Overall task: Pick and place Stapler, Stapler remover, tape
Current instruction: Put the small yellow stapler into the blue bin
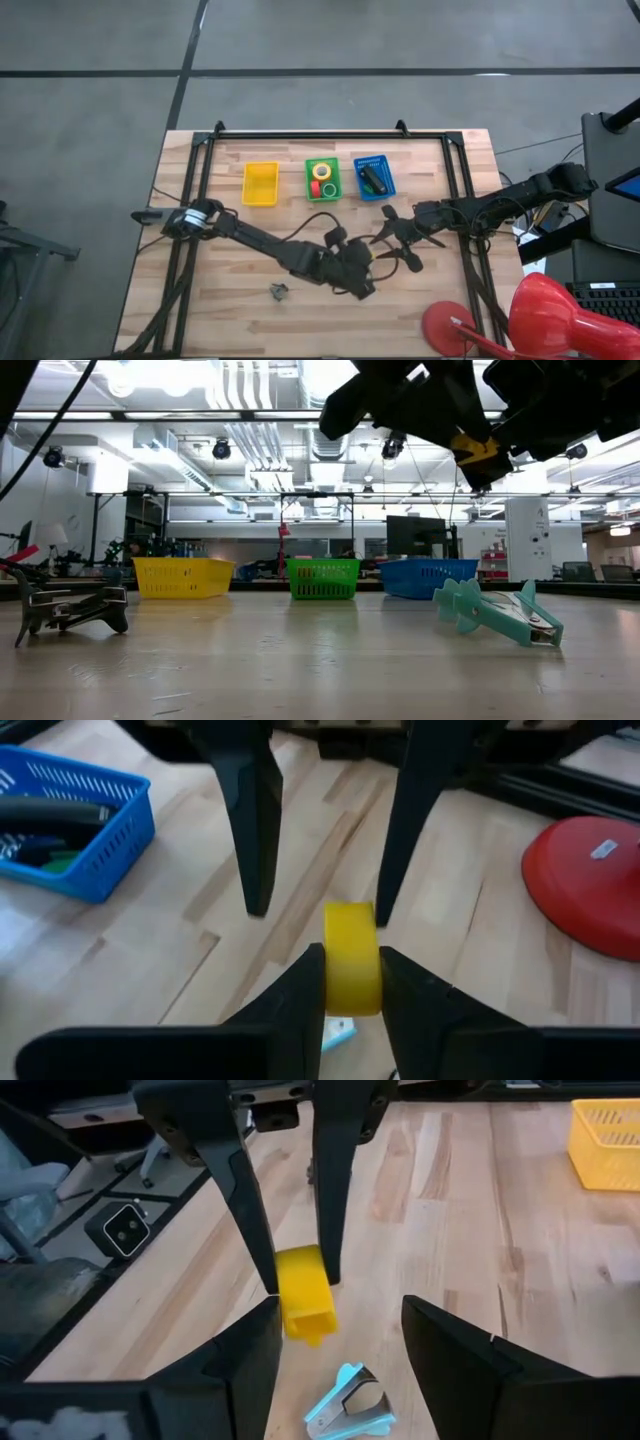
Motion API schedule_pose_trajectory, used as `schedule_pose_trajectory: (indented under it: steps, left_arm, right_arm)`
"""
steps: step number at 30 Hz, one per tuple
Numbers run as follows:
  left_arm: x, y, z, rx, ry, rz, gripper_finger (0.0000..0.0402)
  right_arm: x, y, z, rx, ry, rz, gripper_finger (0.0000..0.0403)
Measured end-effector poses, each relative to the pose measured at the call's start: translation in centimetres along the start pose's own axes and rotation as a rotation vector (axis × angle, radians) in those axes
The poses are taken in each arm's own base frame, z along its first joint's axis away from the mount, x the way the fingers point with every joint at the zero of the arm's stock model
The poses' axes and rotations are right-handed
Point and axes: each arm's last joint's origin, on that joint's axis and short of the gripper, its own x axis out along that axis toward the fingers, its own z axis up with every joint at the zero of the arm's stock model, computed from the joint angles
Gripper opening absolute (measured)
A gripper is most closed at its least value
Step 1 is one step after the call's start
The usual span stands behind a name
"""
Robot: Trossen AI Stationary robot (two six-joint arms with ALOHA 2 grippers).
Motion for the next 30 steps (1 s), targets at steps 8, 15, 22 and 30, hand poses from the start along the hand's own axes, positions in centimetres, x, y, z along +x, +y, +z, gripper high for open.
schedule_pose_trajectory:
  steps: [8,15,22,30]
  left_arm:
    - [0.37,0.43,0.48,-0.001,-0.018,0.007,0.0086]
    - [0.37,0.43,0.52,0.002,-0.024,0.012,0.0090]
    - [0.37,0.44,0.61,0.007,-0.039,0.024,0.0084]
    - [0.48,0.57,0.75,0.014,-0.047,0.030,0.0103]
  right_arm:
    - [0.00,0.00,-0.01,-0.007,0.001,-0.001,0.0201]
    - [0.00,0.00,-0.01,-0.010,0.001,0.000,0.0176]
    - [-0.01,0.05,-0.01,-0.022,0.002,0.017,0.0112]
    - [-0.02,0.09,-0.01,-0.041,0.003,0.033,0.0058]
